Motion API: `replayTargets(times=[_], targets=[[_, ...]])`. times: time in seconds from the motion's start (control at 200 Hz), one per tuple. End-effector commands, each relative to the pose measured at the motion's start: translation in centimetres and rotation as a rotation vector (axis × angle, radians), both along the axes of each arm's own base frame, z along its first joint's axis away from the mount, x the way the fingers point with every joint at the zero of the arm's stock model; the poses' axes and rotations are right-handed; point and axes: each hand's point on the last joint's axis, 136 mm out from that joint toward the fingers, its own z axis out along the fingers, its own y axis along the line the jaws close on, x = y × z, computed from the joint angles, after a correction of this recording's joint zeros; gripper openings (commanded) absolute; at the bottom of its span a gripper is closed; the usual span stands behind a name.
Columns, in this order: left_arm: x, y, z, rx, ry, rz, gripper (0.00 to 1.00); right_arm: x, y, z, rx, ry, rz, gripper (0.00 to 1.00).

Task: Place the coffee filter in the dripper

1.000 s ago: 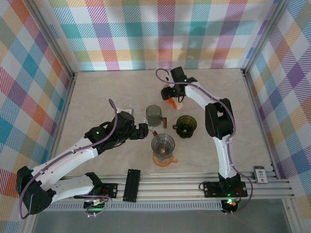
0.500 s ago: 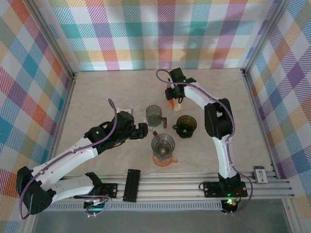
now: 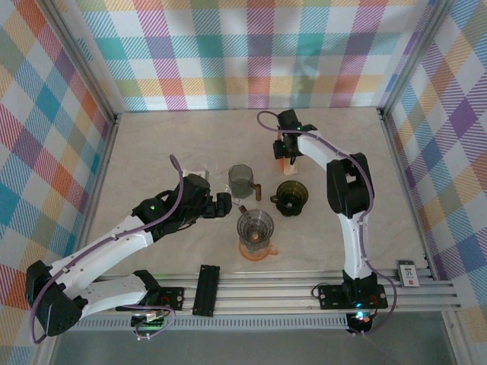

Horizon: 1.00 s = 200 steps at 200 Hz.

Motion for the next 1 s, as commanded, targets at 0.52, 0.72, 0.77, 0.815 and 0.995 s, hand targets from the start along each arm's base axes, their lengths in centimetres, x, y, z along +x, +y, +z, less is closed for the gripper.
replayTargets(times=[0.52,0.72,0.77,0.815,0.995], targets=[[0.1,0.0,-0.3,-0.02,0.015,0.021,1.0,-0.3,-1.6,3.7,0.111,-0.091,-0.009,0.89],[0.2,-0.1,-0.4,-0.03,0.011,0.018,1.0,-1.3,-1.6,7.1,0.178,-0.146,-0.046,0.93],[0.1,-0.1,-0.6,-0.033,0.011,0.016,1.0,-1.8,-1.6,8.0,0.197,-0.157,-0.062,0.93],[0.1,-0.2,-0.6,-0.038,0.008,0.013,1.0,-2.4,-1.8,8.7,0.217,-0.167,-0.084,0.93],[0.1,0.4,-0.7,-0.049,-0.013,0.036,1.0,-4.6,-1.3,10.0,0.284,-0.164,-0.126,0.76]])
